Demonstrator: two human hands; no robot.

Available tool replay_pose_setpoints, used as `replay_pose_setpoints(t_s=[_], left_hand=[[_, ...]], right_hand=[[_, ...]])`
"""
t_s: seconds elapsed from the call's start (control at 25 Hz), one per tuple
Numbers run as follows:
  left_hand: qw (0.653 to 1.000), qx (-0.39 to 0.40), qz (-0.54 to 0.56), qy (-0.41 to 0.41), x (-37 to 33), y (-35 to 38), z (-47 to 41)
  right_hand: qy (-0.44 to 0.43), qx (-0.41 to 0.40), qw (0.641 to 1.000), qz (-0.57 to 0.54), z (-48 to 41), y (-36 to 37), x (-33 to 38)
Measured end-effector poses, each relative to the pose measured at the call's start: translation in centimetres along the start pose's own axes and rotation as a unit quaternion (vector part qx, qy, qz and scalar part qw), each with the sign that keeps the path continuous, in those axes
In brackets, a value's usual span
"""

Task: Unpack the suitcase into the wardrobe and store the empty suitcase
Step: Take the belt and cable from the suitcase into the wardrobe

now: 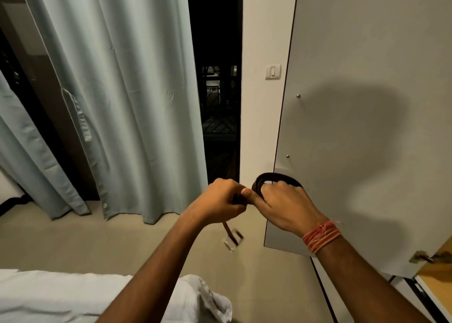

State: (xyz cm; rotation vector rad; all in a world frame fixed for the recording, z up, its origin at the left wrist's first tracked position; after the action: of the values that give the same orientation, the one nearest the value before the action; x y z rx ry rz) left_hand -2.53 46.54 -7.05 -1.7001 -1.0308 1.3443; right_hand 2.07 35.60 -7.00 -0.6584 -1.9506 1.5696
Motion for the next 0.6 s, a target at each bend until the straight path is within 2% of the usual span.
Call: replay_pose_setpoints(t_s=[0.12, 0.2, 0.24, 0.32, 0.4, 0.44, 0.6], left_hand=[[0.997, -0.003, -0.068, 0.032, 1.2, -1.0, -1.5], [0.998, -0.023, -0.014, 0.05, 2.6, -1.5, -2.2], [0.996, -0.031, 0.064, 0.05, 3.5, -1.4, -2.3], [0.96, -0.013, 0.276, 0.033, 4.6, -0.2, -2.1], [0.908, 0.028, 0.417, 0.02, 4.6, 1.5, -1.9], [0.892, 0.048, 0.449, 0.016, 4.3, 2.2, -1.7], [0.876, 0.081, 0.475, -0.03, 4.0, 5.3, -1.1]], right_hand=[[0.021, 0.139, 0.977, -0.158, 0.6, 1.9, -1.3], [0.022, 0.22, 0.922, -0.319, 1.5, 2.5, -1.1], [0.009, 0.241, 0.885, -0.397, 1.8, 2.5, -0.9], [-0.032, 0.255, 0.798, -0.545, 2.2, 1.7, -0.1], [-0.072, 0.247, 0.708, -0.657, 2.2, 0.9, 0.7], [-0.09, 0.236, 0.672, -0.696, 2.1, 0.6, 0.9], [-0.115, 0.176, 0.566, -0.797, 1.0, 0.3, 0.7]])
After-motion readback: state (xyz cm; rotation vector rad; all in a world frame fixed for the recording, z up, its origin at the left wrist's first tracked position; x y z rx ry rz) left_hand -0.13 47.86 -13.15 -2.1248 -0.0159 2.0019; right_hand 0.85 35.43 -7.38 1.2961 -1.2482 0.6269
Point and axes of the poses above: each hand's wrist, its own z-axis away from the middle knuckle, its own y-axis out of the palm, x = y × z, the point moved 6 cm from there along -z, towards the middle knuckle
